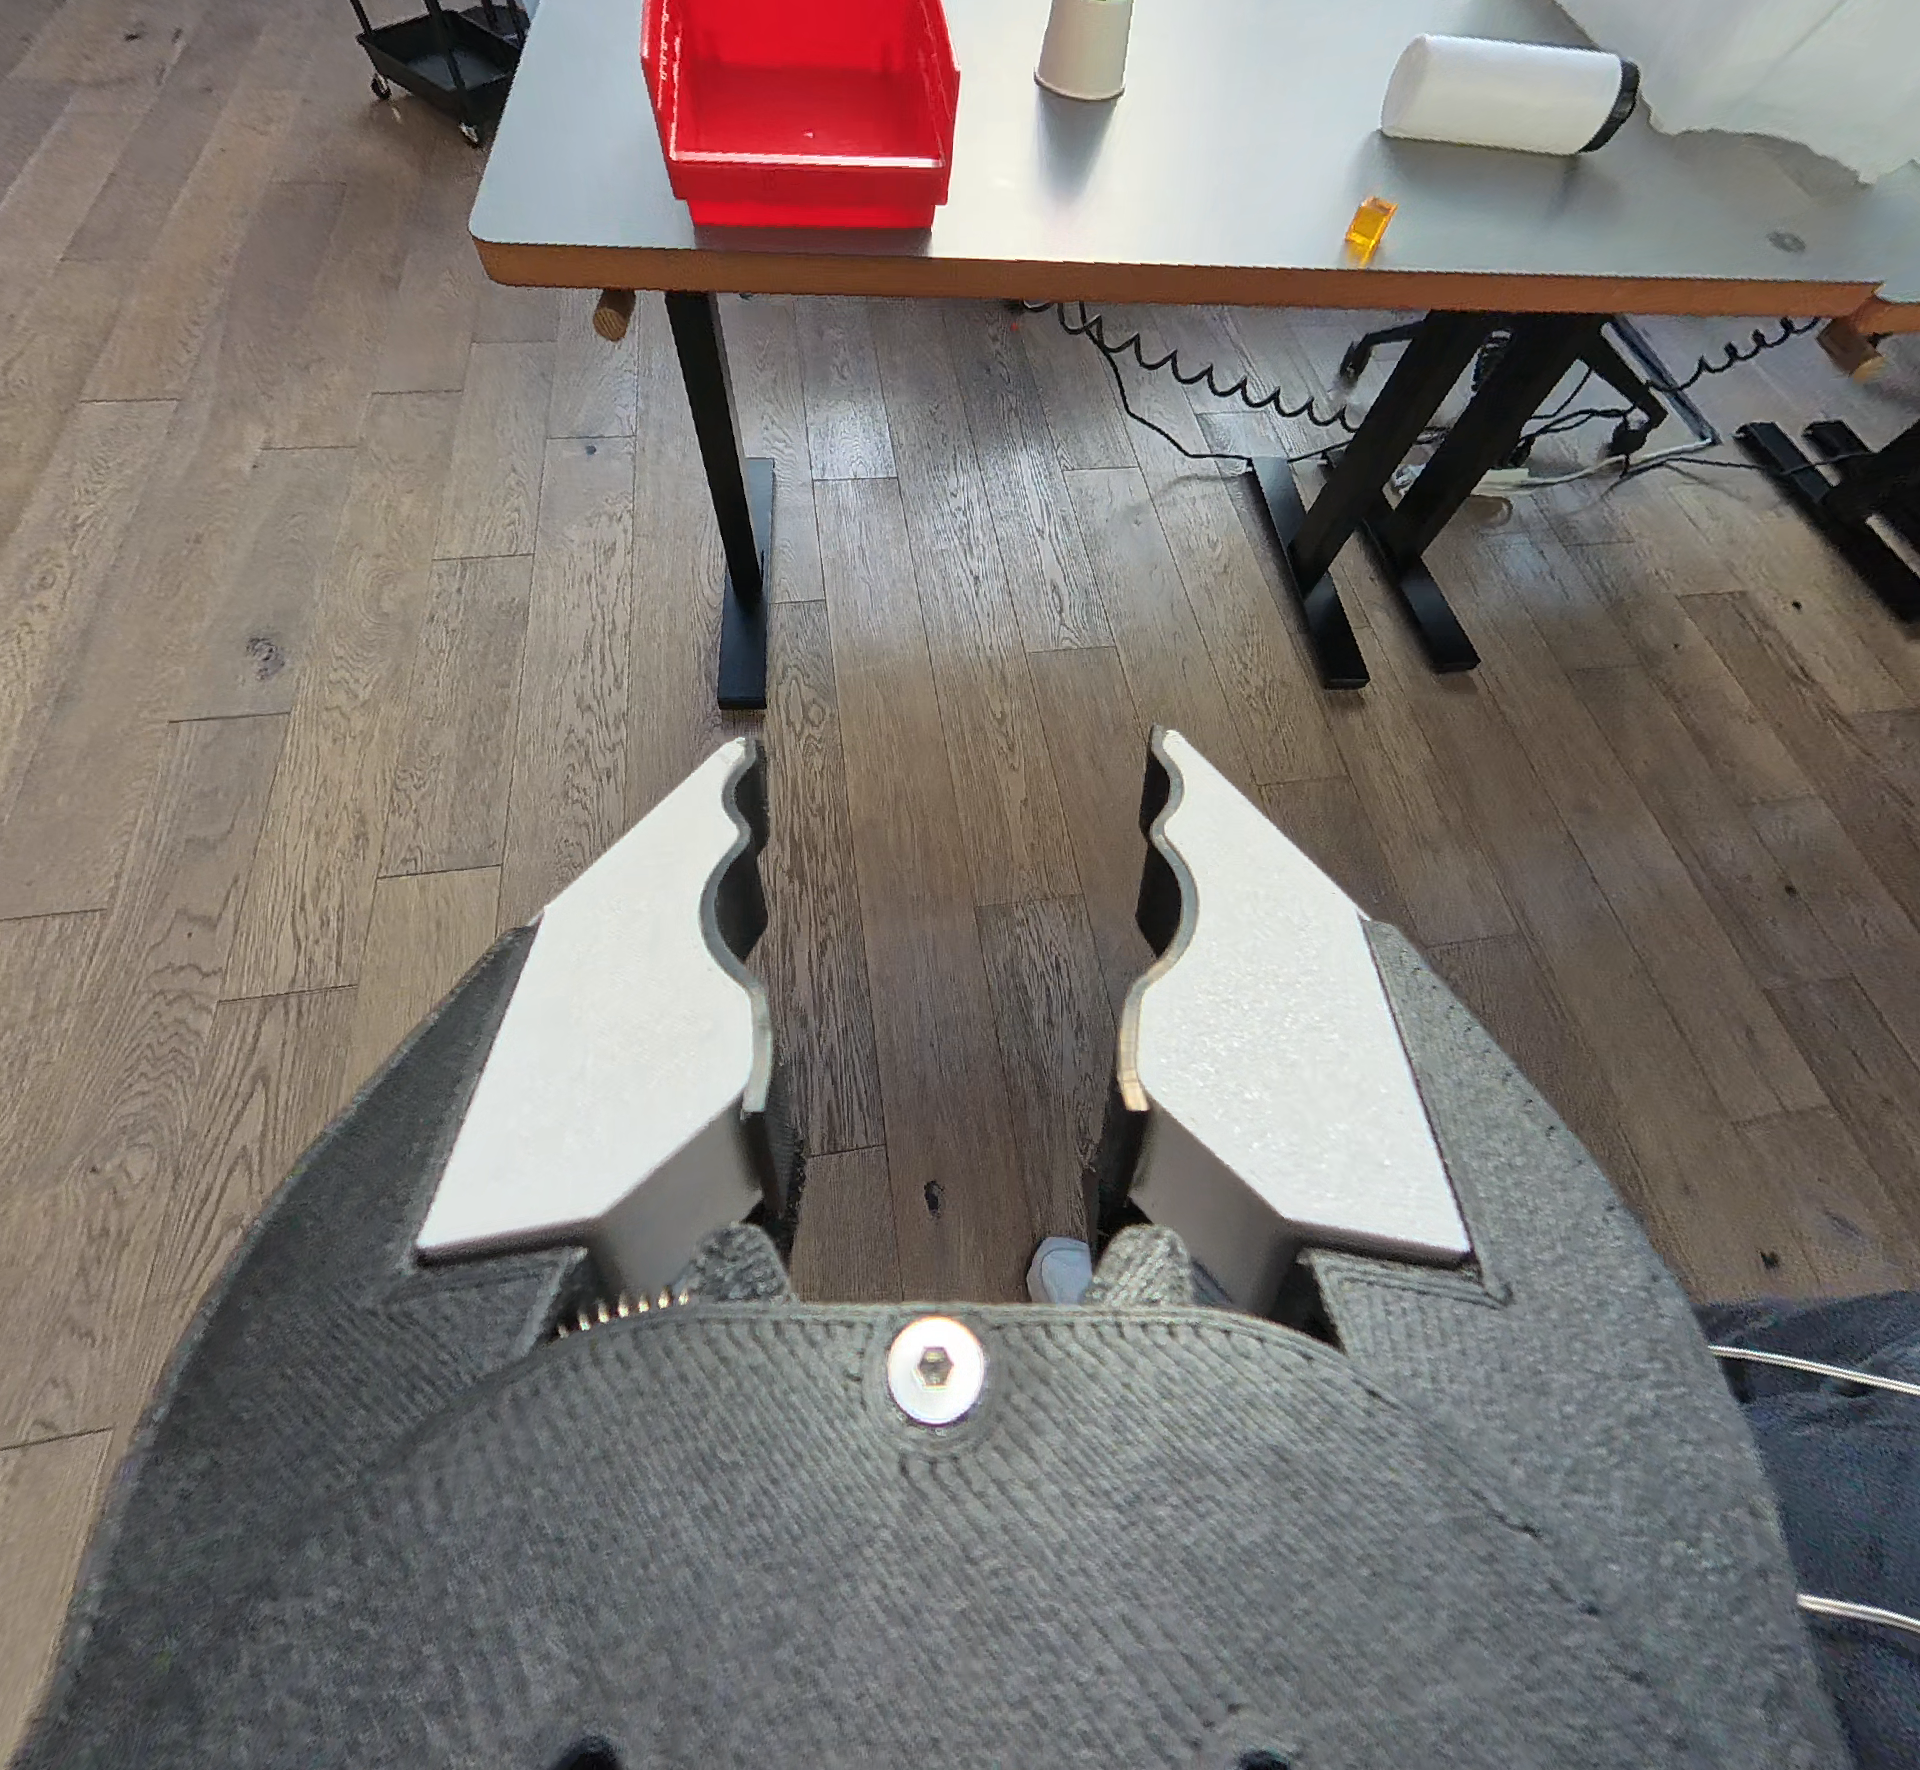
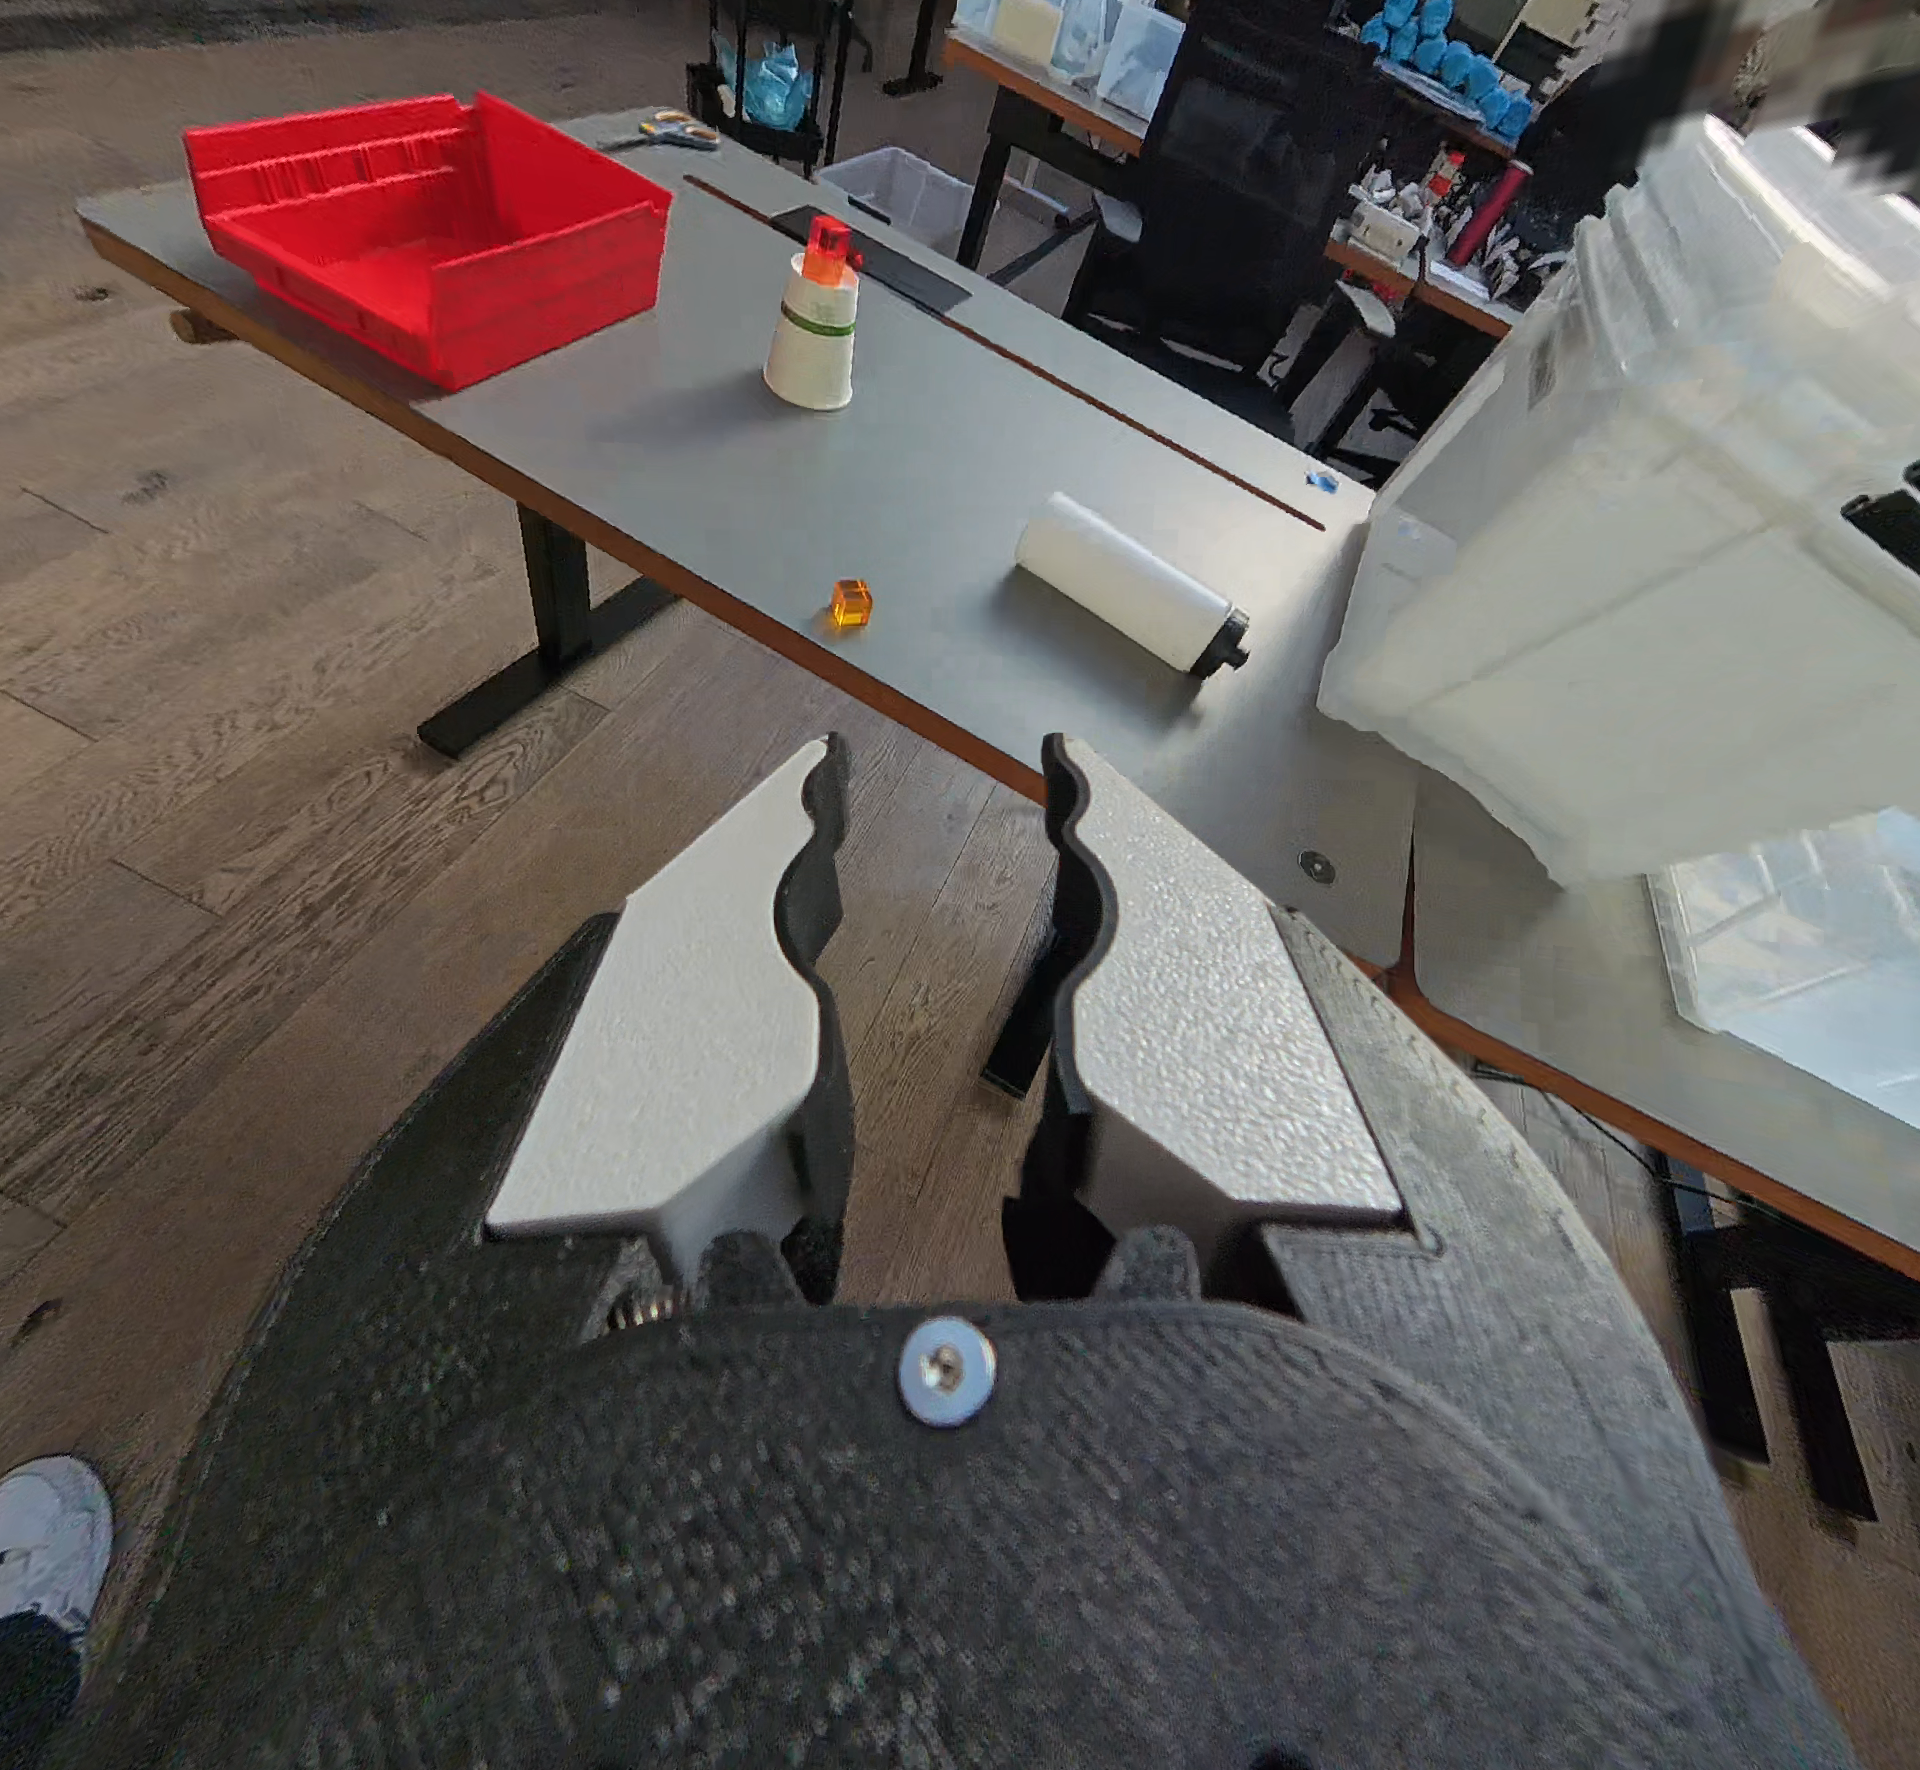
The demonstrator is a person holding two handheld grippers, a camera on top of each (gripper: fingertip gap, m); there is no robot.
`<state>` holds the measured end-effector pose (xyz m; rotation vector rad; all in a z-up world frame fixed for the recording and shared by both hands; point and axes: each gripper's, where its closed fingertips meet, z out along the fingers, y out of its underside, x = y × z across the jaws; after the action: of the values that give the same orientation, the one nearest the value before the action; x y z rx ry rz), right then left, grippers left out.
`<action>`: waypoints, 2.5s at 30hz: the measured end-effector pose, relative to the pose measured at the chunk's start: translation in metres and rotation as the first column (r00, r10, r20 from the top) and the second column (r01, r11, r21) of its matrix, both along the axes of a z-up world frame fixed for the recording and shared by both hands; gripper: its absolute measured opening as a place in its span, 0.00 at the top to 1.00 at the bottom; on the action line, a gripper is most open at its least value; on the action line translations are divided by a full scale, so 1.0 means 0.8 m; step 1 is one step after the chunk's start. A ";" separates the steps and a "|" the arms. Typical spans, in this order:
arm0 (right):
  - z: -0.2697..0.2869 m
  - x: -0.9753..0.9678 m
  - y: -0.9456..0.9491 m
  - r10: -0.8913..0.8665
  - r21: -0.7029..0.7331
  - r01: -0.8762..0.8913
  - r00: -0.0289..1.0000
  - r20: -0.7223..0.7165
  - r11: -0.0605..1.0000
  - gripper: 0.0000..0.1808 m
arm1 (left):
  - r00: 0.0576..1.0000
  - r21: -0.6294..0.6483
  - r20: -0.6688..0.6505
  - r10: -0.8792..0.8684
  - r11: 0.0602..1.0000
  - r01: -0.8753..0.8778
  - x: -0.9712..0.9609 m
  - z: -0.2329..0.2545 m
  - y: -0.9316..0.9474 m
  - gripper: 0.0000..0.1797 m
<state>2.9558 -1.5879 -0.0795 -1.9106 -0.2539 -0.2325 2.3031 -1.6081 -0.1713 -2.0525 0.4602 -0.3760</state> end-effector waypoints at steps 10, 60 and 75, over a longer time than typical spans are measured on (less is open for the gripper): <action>-0.311 0.001 -0.254 -0.197 -0.374 0.147 0.976 -0.099 0.916 0.97 | 0.988 -0.126 -0.060 -0.143 0.983 0.135 0.231 -0.104 -0.059 0.77; -0.857 -0.104 -0.148 -0.224 -0.862 -0.006 0.965 -0.138 0.507 0.84 | 0.997 -0.078 -0.035 -0.066 0.995 0.063 -0.049 -0.180 0.200 0.62; -1.355 0.042 -0.165 -0.028 -0.929 -0.011 0.999 -0.023 0.370 0.84 | 0.999 0.070 -0.017 -0.035 0.997 0.037 0.277 -0.531 0.155 0.67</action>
<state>2.9896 -1.7203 -1.1638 -3.0888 -0.4074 -0.0312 2.5244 -1.4842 -0.5963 -1.9822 0.5137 -0.3604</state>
